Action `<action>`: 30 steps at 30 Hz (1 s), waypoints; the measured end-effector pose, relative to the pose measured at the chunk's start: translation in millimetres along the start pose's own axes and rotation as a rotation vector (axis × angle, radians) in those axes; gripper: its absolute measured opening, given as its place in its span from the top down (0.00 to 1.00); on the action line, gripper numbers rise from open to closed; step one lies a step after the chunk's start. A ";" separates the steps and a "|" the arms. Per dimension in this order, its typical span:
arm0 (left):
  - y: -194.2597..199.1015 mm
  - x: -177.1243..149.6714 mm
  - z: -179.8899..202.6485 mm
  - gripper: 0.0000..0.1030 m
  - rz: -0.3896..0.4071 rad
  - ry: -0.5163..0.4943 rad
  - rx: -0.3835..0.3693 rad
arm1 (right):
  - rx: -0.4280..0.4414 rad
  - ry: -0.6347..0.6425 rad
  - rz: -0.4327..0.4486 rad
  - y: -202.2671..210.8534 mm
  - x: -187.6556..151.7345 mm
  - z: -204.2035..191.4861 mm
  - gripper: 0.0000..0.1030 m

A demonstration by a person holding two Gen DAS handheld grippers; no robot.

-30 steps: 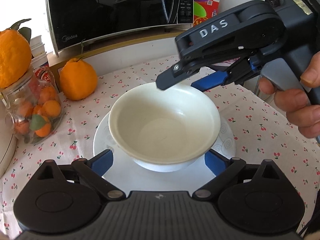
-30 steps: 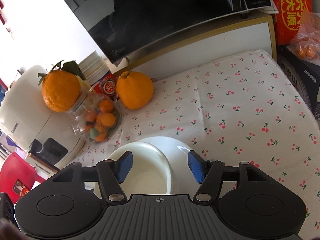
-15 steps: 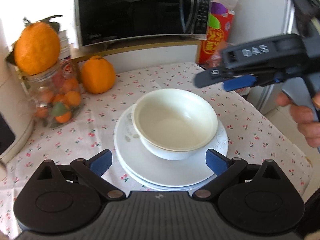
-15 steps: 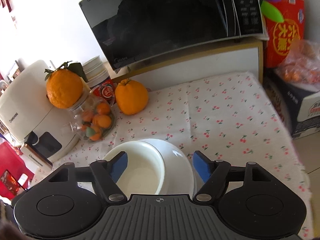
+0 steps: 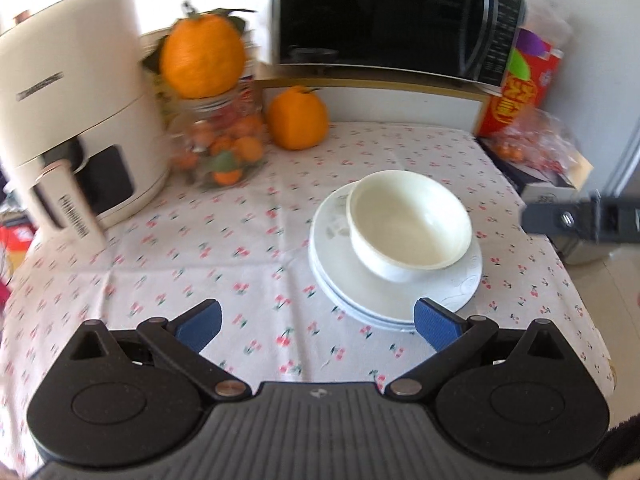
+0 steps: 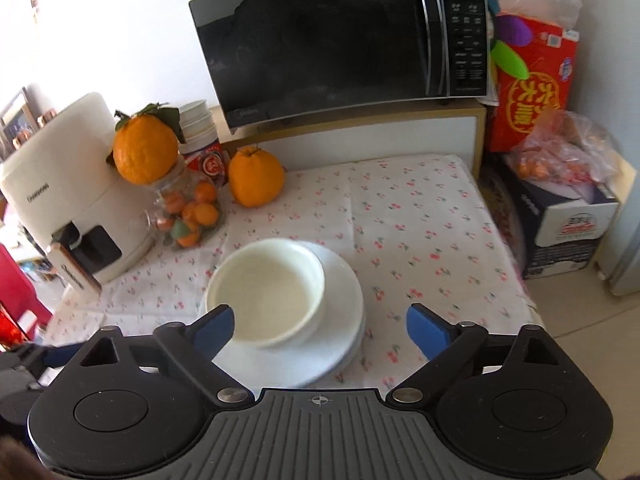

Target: Organize plates and bowls

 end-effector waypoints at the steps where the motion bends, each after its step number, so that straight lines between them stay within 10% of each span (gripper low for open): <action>1: 2.5 -2.5 -1.2 0.00 -0.001 0.017 0.003 | -0.017 0.008 0.001 3.8 -4.0 -1.1 0.06; 30: -17.3 -26.7 -7.2 0.00 -0.049 0.019 0.177 | -0.097 0.084 -0.075 -31.5 -57.0 -14.5 0.05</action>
Point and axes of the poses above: each gripper's, at about its wrist camera, not at the fingertips, and y roughly against the way its jaws point, z to its right, x to its top, the point moved 8 cm from there along -y, roughly the way its jaws point, and after that the axes turned 5 degrees about -z, right-handed, at the moved point
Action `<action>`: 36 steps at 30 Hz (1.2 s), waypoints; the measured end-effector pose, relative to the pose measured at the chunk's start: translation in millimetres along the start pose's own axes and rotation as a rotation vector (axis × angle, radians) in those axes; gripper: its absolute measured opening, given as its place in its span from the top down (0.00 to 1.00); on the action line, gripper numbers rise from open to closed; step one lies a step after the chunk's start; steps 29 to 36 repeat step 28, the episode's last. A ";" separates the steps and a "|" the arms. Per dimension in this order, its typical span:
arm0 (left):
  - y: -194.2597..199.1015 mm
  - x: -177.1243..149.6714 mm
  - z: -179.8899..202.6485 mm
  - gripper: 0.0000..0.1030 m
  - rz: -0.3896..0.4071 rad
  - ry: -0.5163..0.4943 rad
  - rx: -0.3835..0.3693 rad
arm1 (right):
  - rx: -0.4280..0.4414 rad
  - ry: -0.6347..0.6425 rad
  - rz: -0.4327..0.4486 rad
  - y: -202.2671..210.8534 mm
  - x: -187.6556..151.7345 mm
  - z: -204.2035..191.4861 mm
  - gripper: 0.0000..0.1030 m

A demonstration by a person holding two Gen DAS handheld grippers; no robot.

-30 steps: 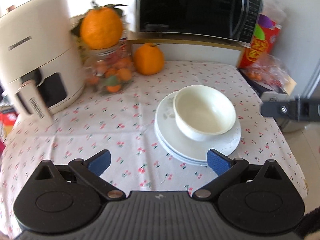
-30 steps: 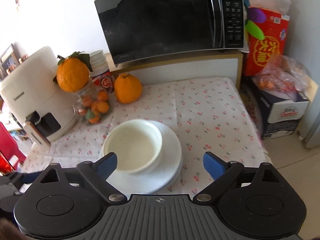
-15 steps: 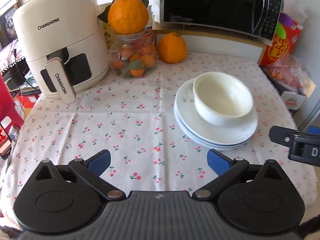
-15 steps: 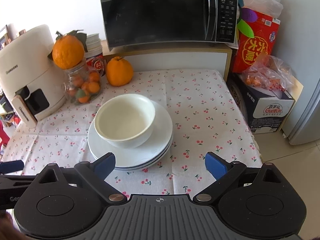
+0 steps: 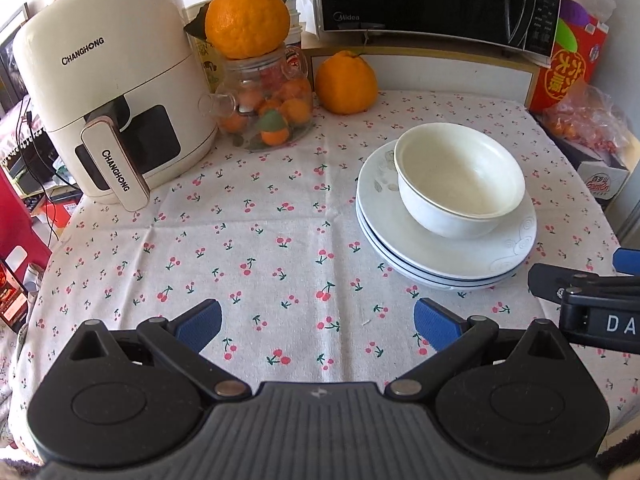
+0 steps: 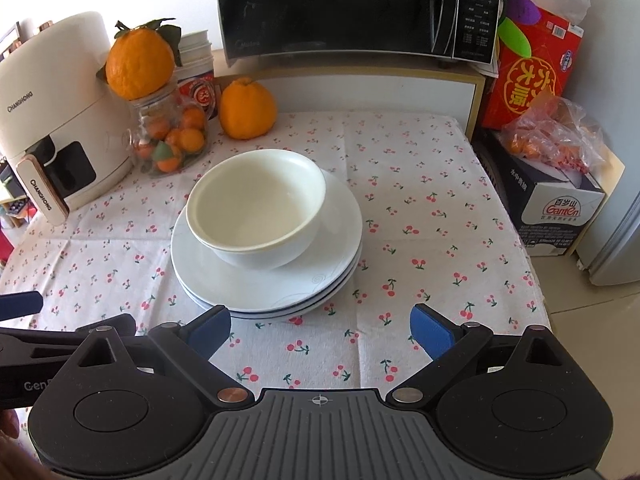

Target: Organize plates and bowls

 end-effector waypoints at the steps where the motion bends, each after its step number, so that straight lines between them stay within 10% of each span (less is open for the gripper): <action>1: -0.8 -0.1 0.2 0.00 -0.003 -0.002 0.000 | 0.000 0.001 0.000 -0.2 -0.2 0.4 0.05; 36: -5.1 -4.0 2.2 0.00 -0.027 -0.007 -0.006 | 0.001 0.003 -0.007 -1.0 -3.5 1.9 0.05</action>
Point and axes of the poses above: each gripper's, at about its wrist camera, not at the fingertips, and y roughly against the way its jaws point, z to its right, x to its top, the point moved 8 cm from there along -y, roughly the way its jaws point, and after that the axes turned 5 degrees about -z, right-handed, at the moved point
